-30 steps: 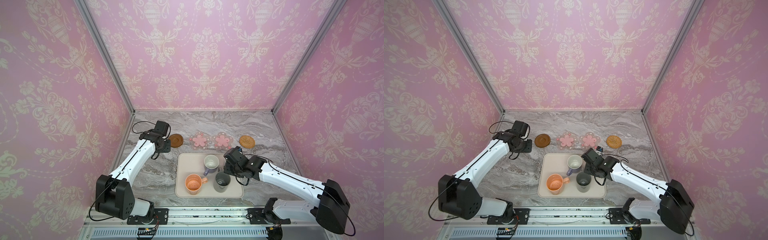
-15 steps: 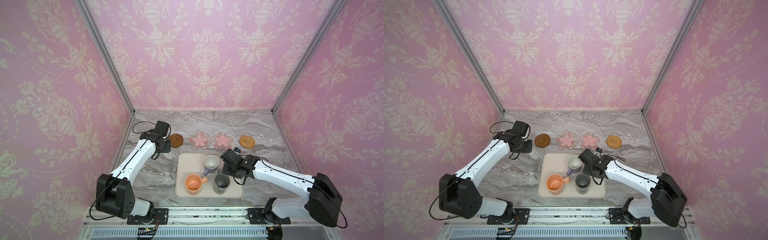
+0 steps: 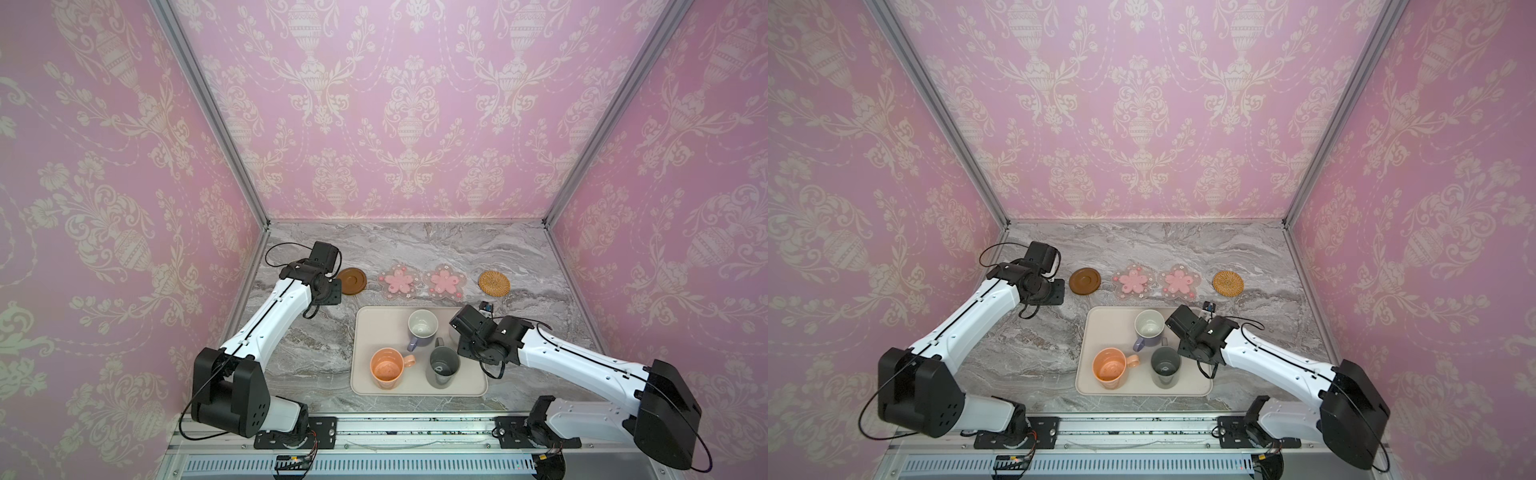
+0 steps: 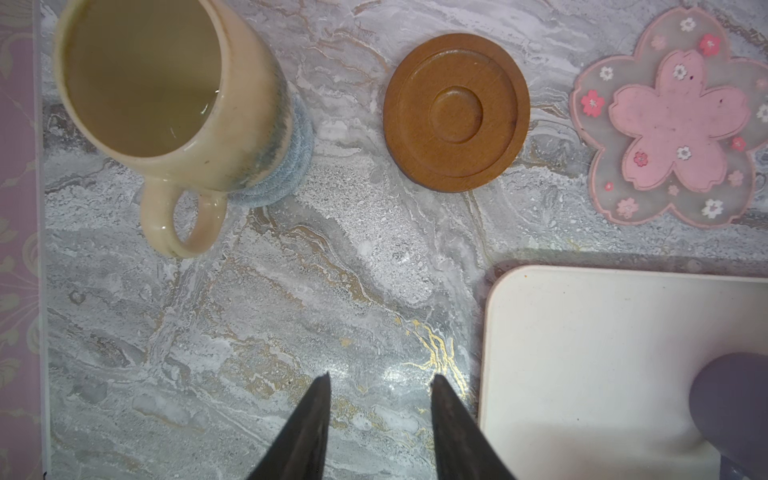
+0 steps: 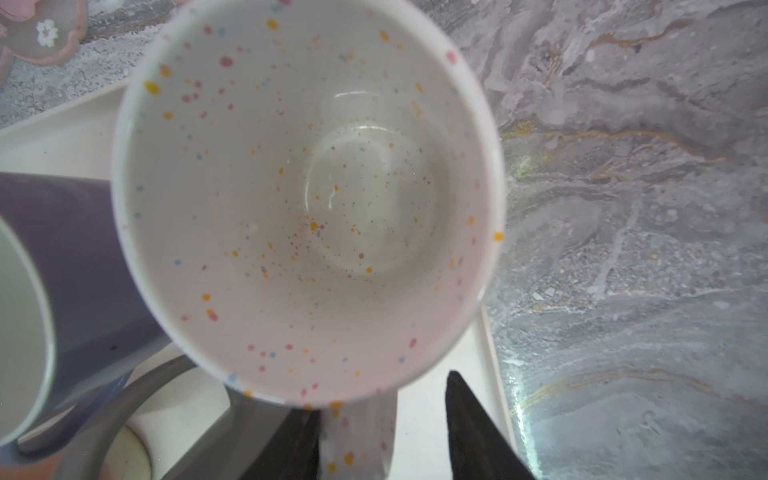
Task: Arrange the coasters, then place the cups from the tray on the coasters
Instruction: 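Close the right gripper on the speckled white mug's handle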
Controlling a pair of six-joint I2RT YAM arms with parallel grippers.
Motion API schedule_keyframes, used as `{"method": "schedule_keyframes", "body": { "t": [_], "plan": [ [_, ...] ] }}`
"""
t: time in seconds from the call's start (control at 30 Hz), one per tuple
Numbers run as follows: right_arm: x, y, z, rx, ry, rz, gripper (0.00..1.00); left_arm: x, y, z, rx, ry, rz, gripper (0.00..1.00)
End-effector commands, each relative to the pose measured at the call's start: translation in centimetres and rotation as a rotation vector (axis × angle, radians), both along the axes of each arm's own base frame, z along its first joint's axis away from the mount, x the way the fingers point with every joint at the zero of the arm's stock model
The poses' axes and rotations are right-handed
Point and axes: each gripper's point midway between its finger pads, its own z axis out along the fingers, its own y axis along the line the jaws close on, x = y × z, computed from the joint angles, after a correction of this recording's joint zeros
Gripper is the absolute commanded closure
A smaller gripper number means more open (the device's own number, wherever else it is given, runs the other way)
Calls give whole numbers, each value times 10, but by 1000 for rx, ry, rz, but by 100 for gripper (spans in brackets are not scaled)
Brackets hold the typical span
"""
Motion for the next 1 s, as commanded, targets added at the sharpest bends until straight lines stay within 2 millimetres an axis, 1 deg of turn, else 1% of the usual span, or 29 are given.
{"method": "schedule_keyframes", "body": {
  "t": [0.0, 0.1, 0.3, 0.43, 0.6, 0.67, 0.77, 0.97],
  "plan": [
    [-9, -19, -1, -77, -2, 20, 53, -3, 0, 2, 7, 6, 4, 57],
    [-6, -17, 1, -67, -28, 50, 53, -3, 0, 2, 1, 5, 9, 57],
    [6, 6, 8, -33, -54, 176, 55, -7, 1, 4, -10, -2, 22, 57],
    [12, 16, 8, -38, -46, 228, 59, -11, 3, 7, 1, -7, 24, 57],
    [14, 18, 3, -61, -28, 237, 61, -14, 5, 7, 8, -5, 26, 57],
    [14, 18, 1, -69, -25, 239, 65, -14, 5, 6, 6, -4, 25, 57],
    [14, 14, 0, -86, -19, 229, 70, -15, 5, 5, 3, -2, 27, 57],
    [12, 6, -2, -127, -10, 217, 82, -15, 4, 4, -4, 0, 28, 57]
  ]
}}
